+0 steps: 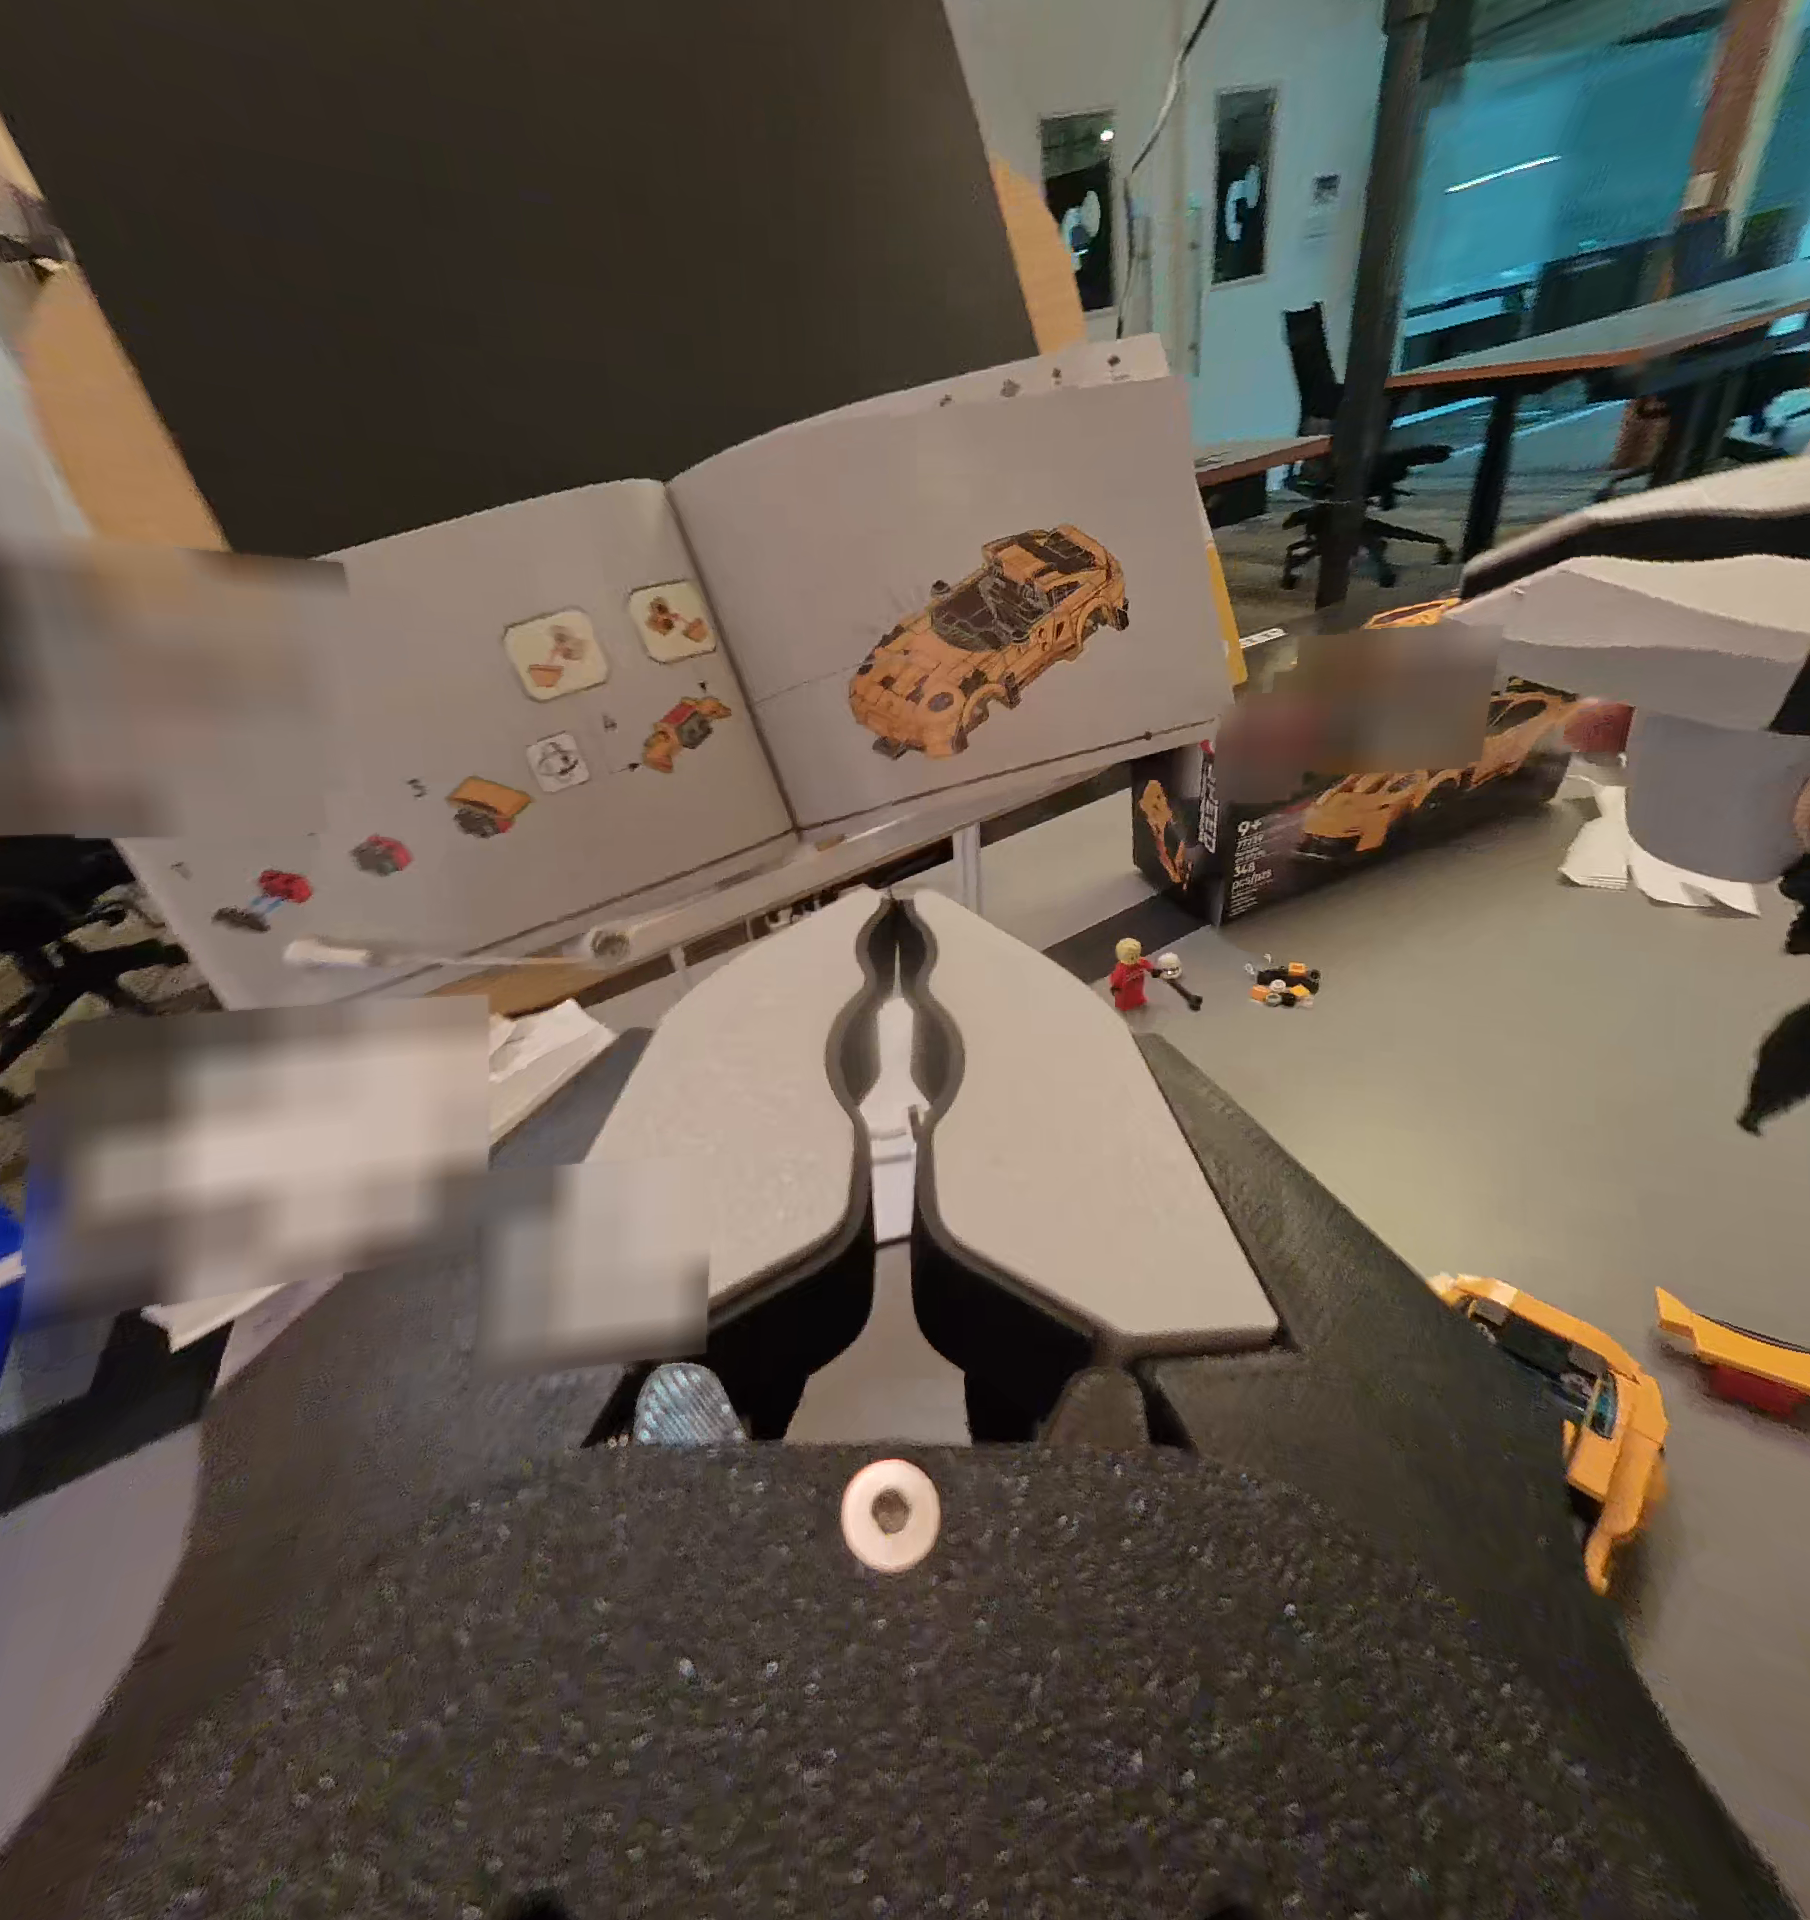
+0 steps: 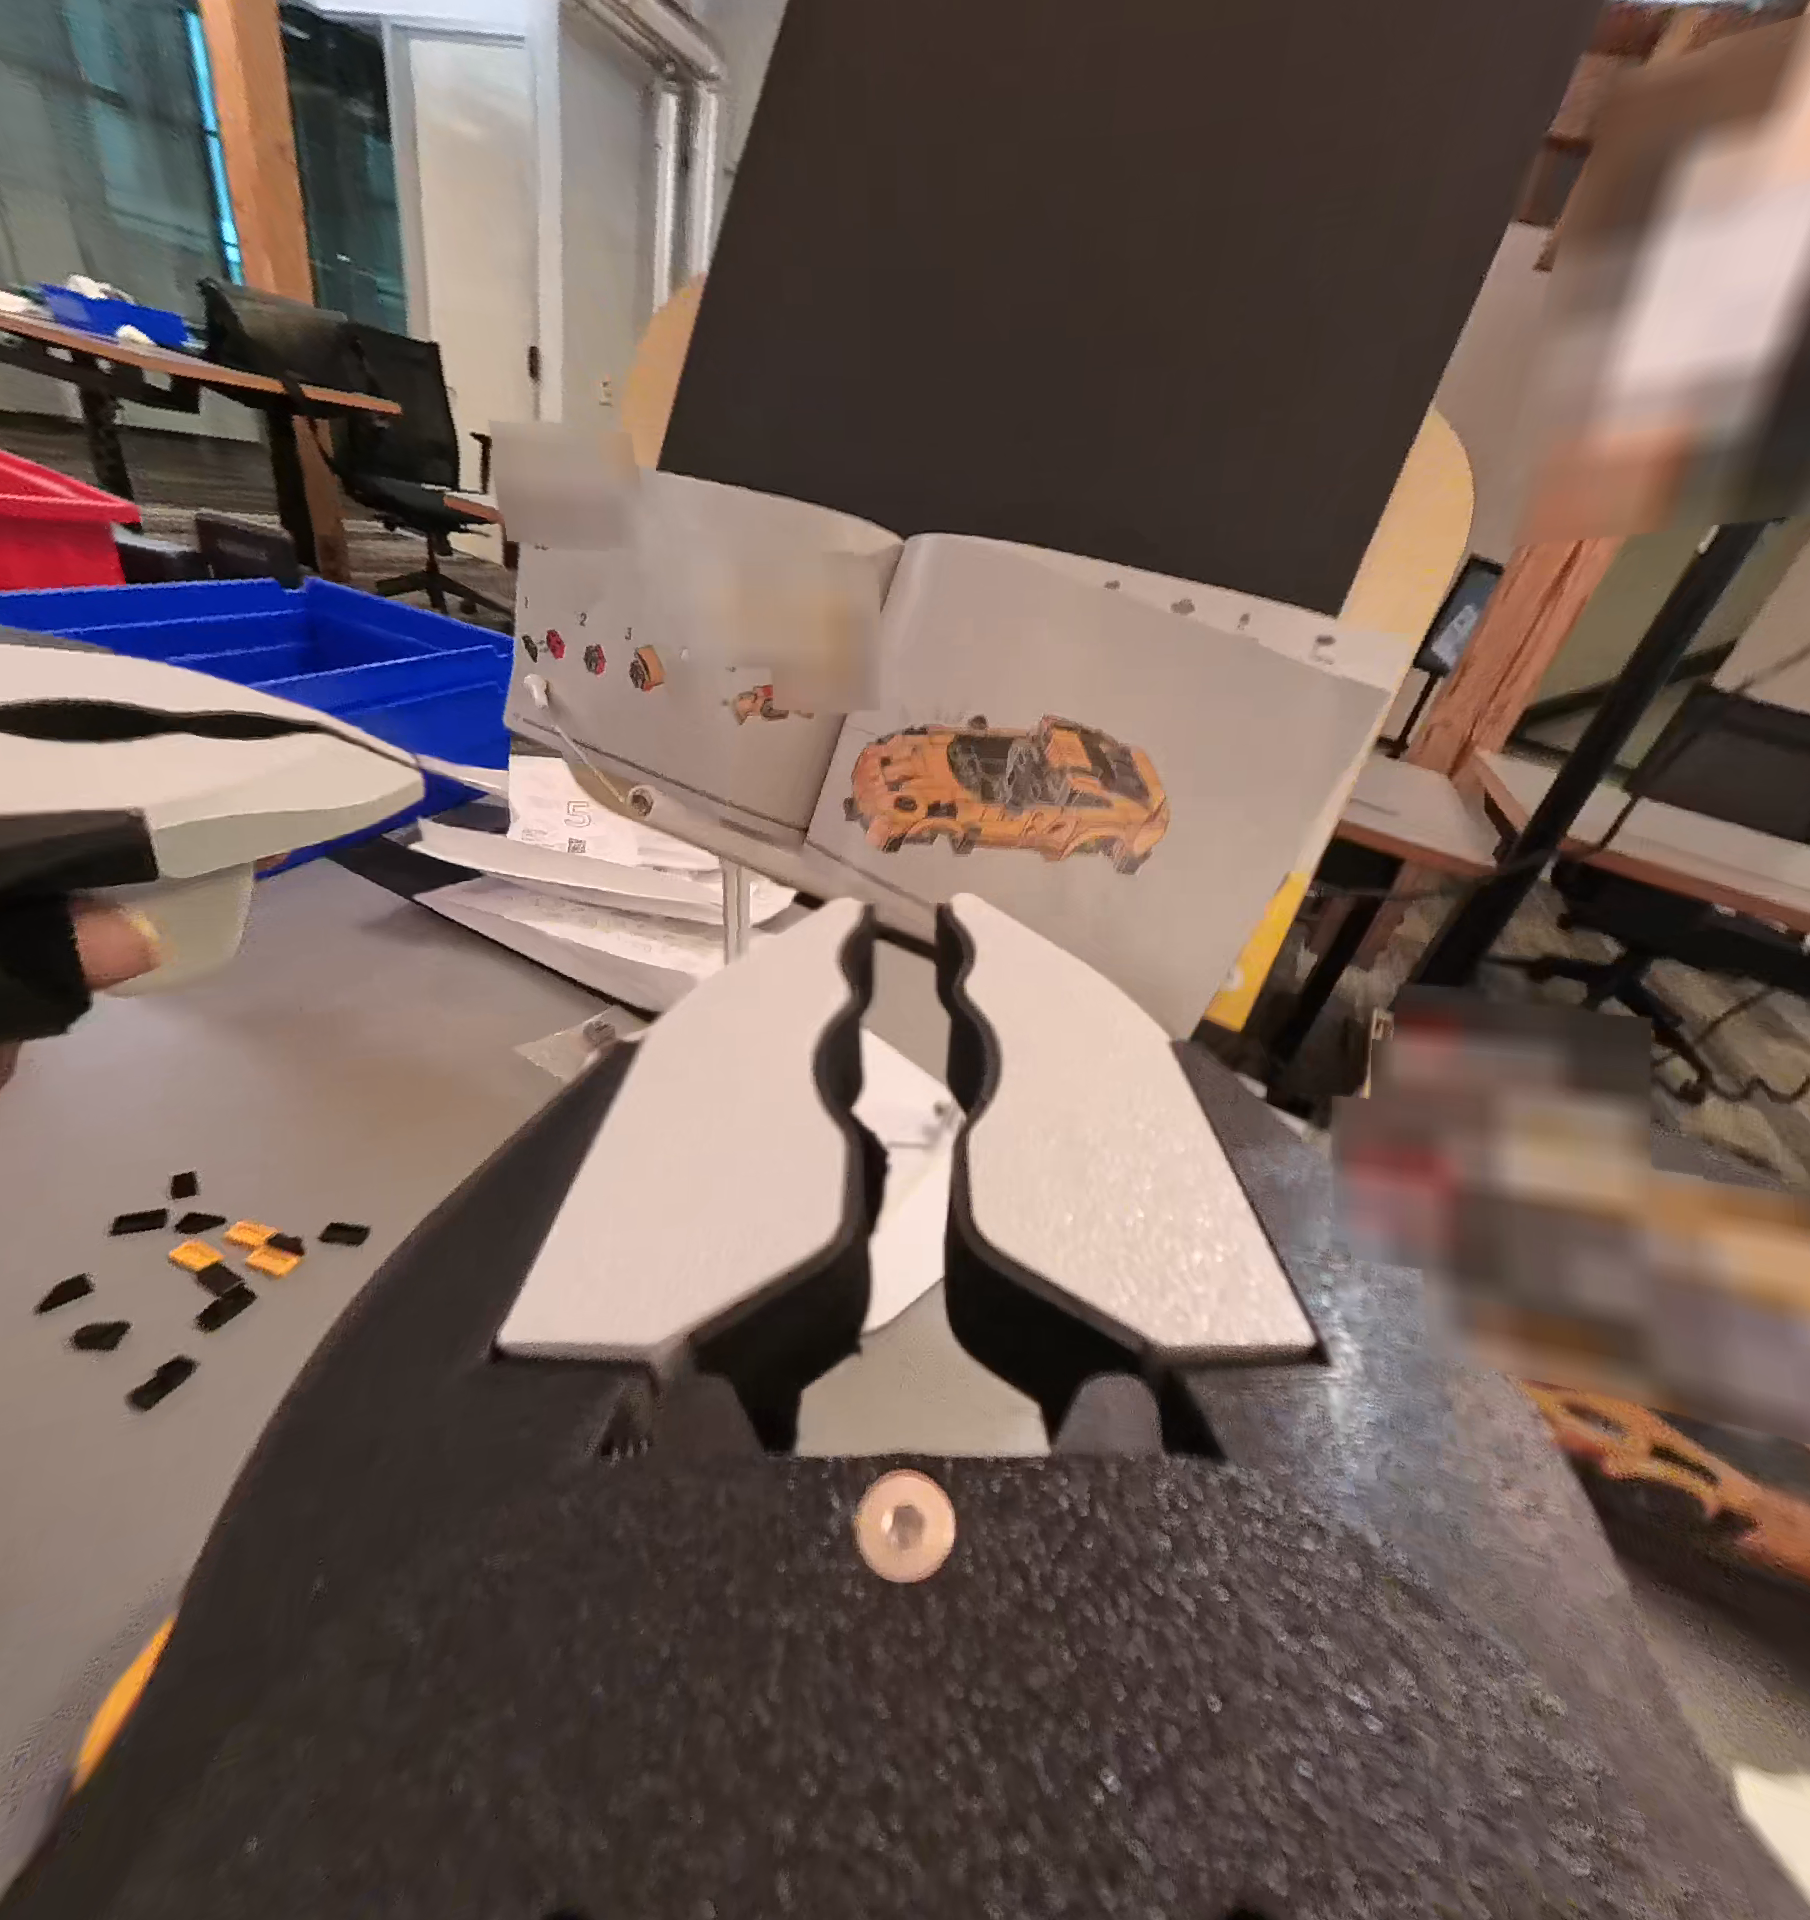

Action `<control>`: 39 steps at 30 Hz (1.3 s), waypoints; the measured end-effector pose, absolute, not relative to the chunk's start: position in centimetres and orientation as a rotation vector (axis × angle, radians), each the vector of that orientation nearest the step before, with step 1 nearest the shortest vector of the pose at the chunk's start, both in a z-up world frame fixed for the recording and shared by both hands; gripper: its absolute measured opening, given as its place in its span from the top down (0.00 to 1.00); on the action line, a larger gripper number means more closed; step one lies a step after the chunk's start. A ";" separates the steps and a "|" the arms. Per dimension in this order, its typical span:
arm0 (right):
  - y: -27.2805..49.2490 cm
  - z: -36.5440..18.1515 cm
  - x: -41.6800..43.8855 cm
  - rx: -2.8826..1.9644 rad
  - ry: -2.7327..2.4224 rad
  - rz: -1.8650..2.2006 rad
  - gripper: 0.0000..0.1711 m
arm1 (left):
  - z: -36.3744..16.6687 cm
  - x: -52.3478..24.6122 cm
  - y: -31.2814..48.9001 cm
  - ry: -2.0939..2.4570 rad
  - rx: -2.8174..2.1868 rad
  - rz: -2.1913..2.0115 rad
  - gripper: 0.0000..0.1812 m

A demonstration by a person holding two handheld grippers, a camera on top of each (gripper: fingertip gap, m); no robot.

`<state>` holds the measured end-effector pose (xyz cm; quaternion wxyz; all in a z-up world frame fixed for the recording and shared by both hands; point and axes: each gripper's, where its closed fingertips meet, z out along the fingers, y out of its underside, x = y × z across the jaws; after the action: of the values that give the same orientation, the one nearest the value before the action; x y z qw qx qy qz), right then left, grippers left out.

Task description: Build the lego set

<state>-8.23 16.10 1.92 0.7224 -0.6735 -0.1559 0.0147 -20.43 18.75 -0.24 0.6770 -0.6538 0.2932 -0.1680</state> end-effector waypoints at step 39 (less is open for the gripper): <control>3.1 -4.2 -14.4 -1.497 -0.307 -0.019 1.00 | -6.5 -26.3 5.5 0.546 -1.492 -0.311 1.00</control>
<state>-14.40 3.06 -4.21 0.7219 -0.6778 -0.1390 -0.0088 -26.32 5.50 -6.54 0.6900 -0.6672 0.2440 -0.1390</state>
